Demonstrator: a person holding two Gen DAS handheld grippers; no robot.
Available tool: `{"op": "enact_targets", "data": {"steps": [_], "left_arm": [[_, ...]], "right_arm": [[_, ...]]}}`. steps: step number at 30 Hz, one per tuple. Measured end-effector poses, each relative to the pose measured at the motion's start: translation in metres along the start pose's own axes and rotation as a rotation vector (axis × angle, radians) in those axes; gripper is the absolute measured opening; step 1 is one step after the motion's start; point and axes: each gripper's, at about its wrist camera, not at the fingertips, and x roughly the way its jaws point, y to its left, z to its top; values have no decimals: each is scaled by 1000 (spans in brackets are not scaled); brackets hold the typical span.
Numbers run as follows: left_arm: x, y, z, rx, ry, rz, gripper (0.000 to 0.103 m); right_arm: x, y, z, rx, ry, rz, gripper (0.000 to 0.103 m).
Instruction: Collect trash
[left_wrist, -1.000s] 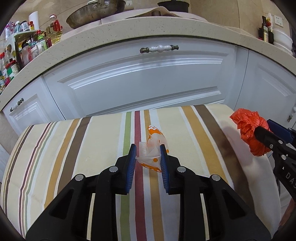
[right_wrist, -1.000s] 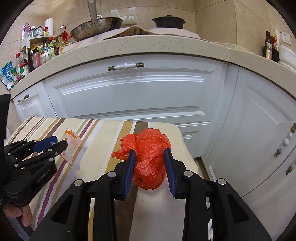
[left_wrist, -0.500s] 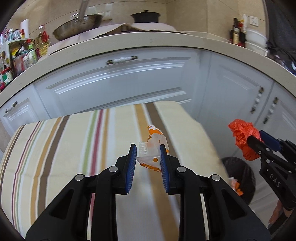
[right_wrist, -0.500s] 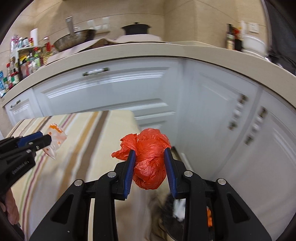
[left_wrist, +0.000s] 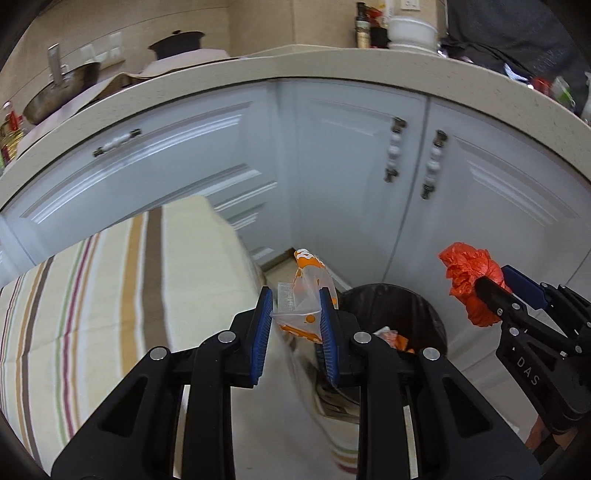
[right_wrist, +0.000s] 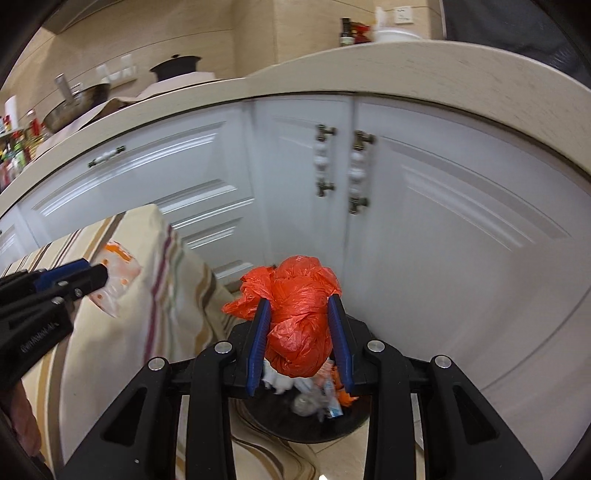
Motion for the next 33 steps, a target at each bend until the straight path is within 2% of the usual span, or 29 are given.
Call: {"op": "enact_targets", "data": {"steps": [5, 14, 16, 17, 18, 21, 24, 33], "left_arm": [[19, -35, 0, 24, 25, -25, 25], [48, -68, 3, 62, 46, -44, 26], [57, -73, 2, 78, 54, -46, 36], [63, -75, 1, 82, 62, -37, 39], [66, -75, 1, 82, 67, -37, 42], [71, -75, 0, 78, 73, -35, 53], [70, -73, 0, 75, 69, -33, 59], [49, -61, 1, 62, 41, -41, 68]], "right_arm": [[5, -22, -7, 29, 4, -16, 33], [25, -43, -14, 64, 30, -29, 33], [36, -46, -16, 64, 58, -24, 36], [39, -47, -16, 65, 63, -26, 47], [42, -48, -16, 68, 62, -37, 53], [45, -51, -16, 71, 64, -46, 54], [39, -51, -16, 69, 54, -50, 54], [14, -48, -11, 62, 19, -85, 57]]}}
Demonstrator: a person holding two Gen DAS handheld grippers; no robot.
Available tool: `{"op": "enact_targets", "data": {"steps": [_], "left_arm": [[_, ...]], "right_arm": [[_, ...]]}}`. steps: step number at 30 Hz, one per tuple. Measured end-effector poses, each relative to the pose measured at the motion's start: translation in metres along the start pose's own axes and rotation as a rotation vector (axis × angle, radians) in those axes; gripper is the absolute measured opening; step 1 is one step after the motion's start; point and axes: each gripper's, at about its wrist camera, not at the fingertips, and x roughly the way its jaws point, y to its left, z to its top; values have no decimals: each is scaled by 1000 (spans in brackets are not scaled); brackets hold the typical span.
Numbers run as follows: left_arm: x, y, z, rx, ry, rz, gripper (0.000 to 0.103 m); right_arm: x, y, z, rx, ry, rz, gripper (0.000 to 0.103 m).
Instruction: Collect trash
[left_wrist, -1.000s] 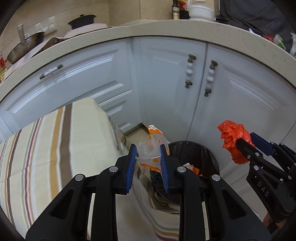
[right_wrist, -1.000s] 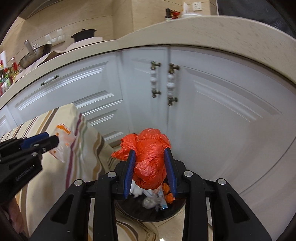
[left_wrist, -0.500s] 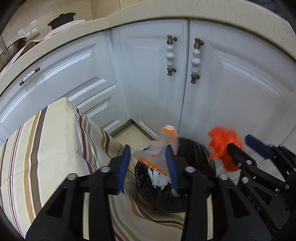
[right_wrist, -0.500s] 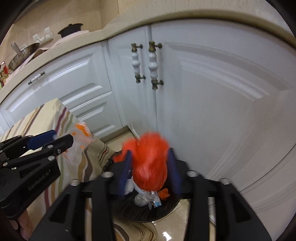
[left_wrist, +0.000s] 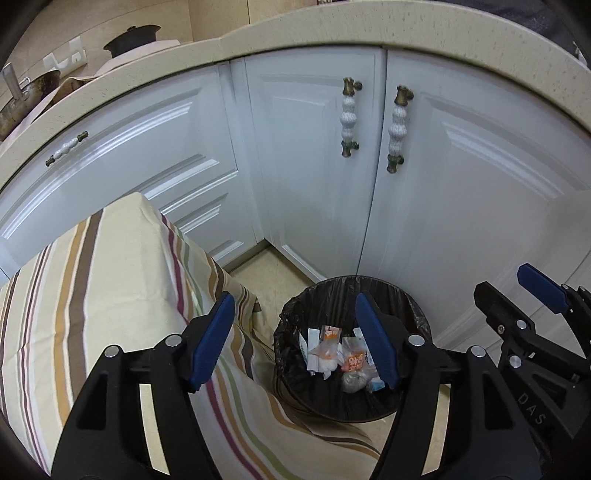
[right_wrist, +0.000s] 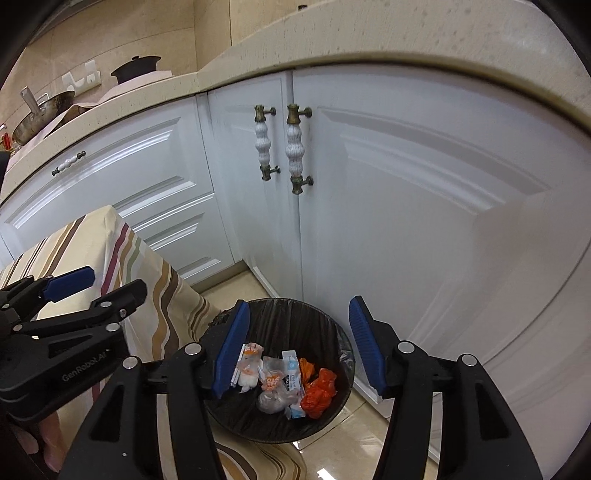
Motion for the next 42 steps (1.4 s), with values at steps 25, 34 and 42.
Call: {"op": "enact_targets", "data": {"steps": [25, 34, 42], "left_arm": [[-148, 36, -36, 33, -196, 32, 97], [-192, 57, -49, -29, -223, -7, 98], [-227, 61, -55, -46, -299, -17, 98]], "right_arm": [[-122, 38, -20, -3, -113, -26, 80], [-172, 47, -23, -5, -178, -46, 82], [-208, 48, -25, 9, -232, -75, 84]]}}
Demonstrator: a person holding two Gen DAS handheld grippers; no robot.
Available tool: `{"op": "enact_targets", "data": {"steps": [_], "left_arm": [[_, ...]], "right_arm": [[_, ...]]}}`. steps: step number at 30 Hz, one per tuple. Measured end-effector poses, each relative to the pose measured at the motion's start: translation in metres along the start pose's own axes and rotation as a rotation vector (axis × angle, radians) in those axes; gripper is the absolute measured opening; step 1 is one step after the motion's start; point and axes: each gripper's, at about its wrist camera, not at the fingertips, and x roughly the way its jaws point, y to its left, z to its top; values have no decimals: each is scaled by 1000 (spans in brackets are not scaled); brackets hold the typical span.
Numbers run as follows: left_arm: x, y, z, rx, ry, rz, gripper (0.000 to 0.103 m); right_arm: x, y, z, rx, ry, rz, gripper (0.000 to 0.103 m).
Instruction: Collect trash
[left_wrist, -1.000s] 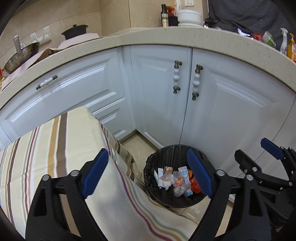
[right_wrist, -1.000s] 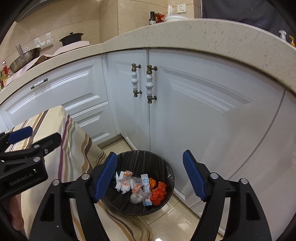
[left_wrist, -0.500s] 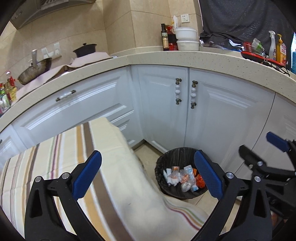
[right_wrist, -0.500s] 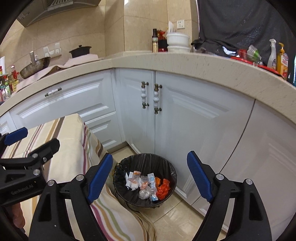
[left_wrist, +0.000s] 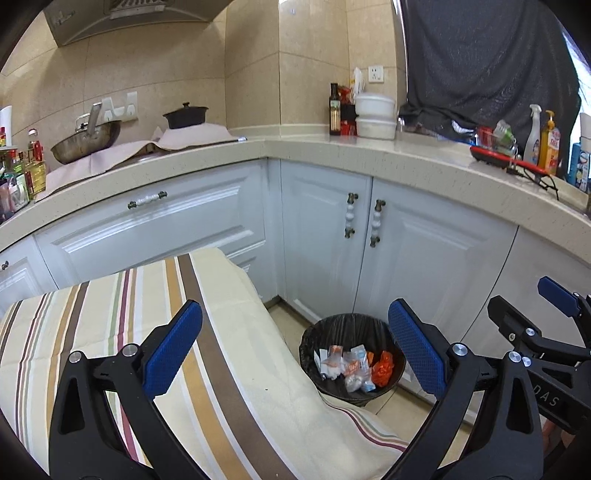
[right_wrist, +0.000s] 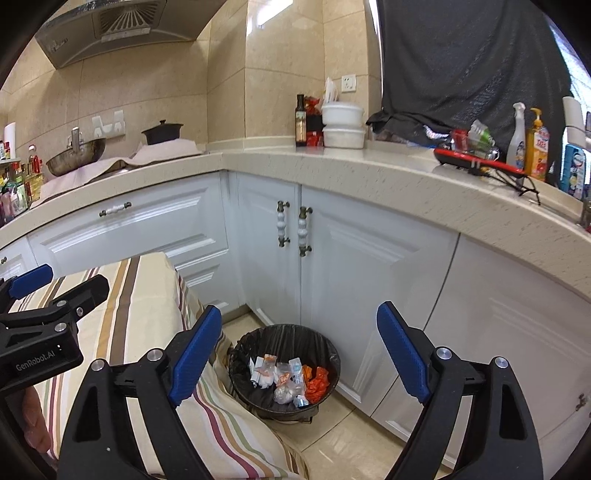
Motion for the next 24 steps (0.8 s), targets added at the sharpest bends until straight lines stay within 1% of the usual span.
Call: {"op": "enact_targets", "data": {"steps": [10, 24], "left_arm": [[-21, 5, 2, -14, -34, -9, 98], [-26, 10, 2, -31, -42, -8, 98]], "right_arm": [[-26, 3, 3, -15, -50, -18, 84], [-30, 7, 5, -27, -62, -13, 84]]}}
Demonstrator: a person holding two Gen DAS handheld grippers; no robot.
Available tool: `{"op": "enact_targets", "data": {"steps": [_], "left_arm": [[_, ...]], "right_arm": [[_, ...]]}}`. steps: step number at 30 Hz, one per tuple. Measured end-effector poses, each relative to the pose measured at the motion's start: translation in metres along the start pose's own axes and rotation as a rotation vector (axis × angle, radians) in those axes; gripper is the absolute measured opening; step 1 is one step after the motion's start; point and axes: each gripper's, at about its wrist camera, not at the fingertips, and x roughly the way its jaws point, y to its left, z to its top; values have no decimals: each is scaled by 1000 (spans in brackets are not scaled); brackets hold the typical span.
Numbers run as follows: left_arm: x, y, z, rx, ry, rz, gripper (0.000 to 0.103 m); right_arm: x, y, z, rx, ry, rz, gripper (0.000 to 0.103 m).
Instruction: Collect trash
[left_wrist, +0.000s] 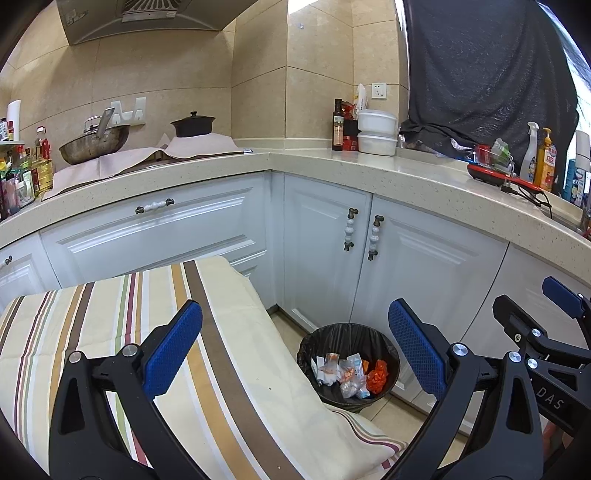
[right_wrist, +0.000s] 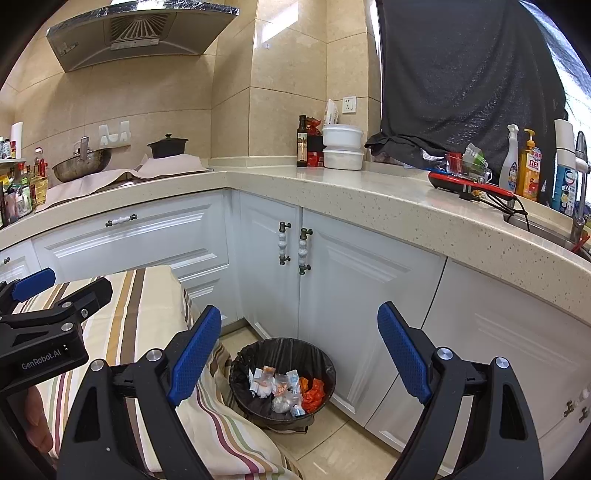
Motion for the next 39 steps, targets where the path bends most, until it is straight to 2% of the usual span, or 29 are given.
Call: {"op": "enact_targets", "data": {"steps": [39], "left_arm": [[5, -11, -1, -2, 8, -9, 98]], "right_arm": [[-1, 1, 2, -7, -3, 1, 84]]}}
